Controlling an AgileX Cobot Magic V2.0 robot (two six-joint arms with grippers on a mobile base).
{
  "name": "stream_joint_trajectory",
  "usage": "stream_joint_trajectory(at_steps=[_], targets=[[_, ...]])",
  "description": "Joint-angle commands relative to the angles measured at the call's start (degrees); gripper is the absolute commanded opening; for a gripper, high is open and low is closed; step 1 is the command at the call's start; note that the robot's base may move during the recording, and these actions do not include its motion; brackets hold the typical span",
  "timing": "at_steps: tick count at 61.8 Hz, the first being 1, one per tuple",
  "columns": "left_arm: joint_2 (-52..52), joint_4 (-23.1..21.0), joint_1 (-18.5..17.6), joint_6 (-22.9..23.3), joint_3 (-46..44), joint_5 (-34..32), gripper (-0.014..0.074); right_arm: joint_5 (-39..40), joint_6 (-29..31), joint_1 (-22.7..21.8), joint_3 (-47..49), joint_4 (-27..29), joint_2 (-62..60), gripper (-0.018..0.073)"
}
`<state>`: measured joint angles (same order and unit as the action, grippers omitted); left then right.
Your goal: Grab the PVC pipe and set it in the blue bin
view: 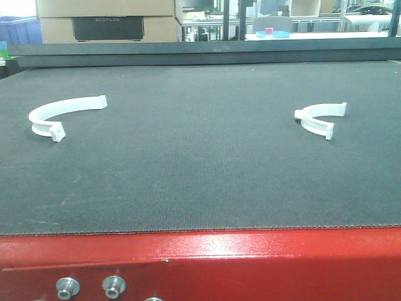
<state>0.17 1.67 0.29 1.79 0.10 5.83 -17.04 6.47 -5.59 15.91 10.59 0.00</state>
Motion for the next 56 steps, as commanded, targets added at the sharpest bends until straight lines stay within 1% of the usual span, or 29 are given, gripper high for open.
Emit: stream_joint_trajectory(at_steps=[1,12,18,22,32,40,48,56], targets=[[-0.2,0.1,0.0,0.4,-0.1,-0.7,-0.0111,-3.5,0.0,0.0,2.8,-0.6,0.0,-0.0169],[-0.2,0.1,0.0,0.4,-0.1,-0.7,-0.0111,-12.9,0.0,0.0,8.4,-0.5,0.0,-0.0169],[-0.2,0.1,0.0,0.4,-0.1,-0.7,-0.0111,-16.3,0.0,0.0,11.8,1.8,0.0,-0.0169],[-0.2,0.1,0.0,0.4,-0.1,-0.7,-0.0111,-16.1,0.0,0.0,13.7,4.0,0.0,-0.0169],[-0.2,0.1,0.0,0.4,-0.1,-0.7,-0.0111,-12.3,0.0,0.0,17.2,4.4,0.0,-0.0169],[-0.2,0.1,0.0,0.4,-0.1,-0.7,-0.0111,-11.8,0.0,0.0,19.4,5.4,0.0,-0.0169],[-0.2,0.1,0.0,0.4,-0.1,-0.7,-0.0111,-7.1,0.0,0.0,19.5,5.4,0.0,-0.0169],[-0.2,0.1,0.0,0.4,-0.1,-0.7,-0.0111,-8.3,0.0,0.0,19.5,5.6,0.0,-0.0169]])
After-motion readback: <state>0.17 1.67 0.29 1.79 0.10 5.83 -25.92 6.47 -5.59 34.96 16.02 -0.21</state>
